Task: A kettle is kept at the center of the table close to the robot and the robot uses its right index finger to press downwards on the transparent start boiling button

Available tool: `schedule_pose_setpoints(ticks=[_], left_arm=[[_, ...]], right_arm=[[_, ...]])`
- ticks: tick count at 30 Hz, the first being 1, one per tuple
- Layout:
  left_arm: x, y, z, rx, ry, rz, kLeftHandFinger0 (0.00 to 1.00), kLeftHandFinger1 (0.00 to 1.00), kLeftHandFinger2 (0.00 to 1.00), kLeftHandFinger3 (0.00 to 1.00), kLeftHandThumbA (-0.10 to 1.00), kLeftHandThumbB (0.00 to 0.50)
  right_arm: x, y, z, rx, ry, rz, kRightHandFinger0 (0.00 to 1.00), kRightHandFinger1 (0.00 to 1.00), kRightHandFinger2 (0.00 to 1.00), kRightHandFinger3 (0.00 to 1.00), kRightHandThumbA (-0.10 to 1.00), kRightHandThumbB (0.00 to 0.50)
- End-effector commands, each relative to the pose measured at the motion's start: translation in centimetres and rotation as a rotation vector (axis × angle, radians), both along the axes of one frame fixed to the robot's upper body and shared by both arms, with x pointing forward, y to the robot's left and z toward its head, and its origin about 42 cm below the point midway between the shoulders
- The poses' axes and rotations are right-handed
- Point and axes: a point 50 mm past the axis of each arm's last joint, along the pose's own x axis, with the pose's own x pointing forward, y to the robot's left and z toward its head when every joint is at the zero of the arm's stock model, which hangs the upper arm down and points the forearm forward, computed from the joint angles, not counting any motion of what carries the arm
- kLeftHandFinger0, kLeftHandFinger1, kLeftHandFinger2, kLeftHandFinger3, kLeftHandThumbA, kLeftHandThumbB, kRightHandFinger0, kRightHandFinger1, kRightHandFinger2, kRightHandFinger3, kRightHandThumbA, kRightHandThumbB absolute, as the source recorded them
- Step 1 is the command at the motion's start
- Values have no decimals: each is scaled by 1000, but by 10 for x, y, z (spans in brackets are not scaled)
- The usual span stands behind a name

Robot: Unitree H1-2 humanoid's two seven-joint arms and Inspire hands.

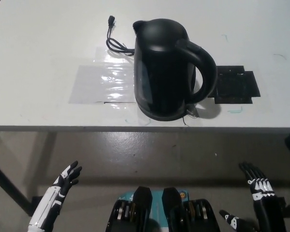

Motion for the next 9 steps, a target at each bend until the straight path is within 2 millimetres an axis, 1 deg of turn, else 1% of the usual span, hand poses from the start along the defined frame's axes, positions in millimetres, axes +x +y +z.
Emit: schedule_pose_setpoints(ticks=[1,3,5,9], left_arm=[[4,1,8,5,-39,-7,1000,1000,1000,1000,1000,342],[3,2,8,8,-40,-7,1000,1000,1000,1000,1000,341],[3,3,8,3,-45,-11,1000,1000,1000,1000,1000,324],[3,2,8,6,-45,-12,1000,1000,1000,1000,1000,323]], right_arm=[[7,1,5,84,-37,-4,1000,1000,1000,1000,1000,330],[8,3,4,101,-21,3,1000,1000,1000,1000,1000,338],[10,4,4,100,-21,8,1000,1000,1000,1000,1000,333],[16,6,6,103,-23,18,1000,1000,1000,1000,1000,332]])
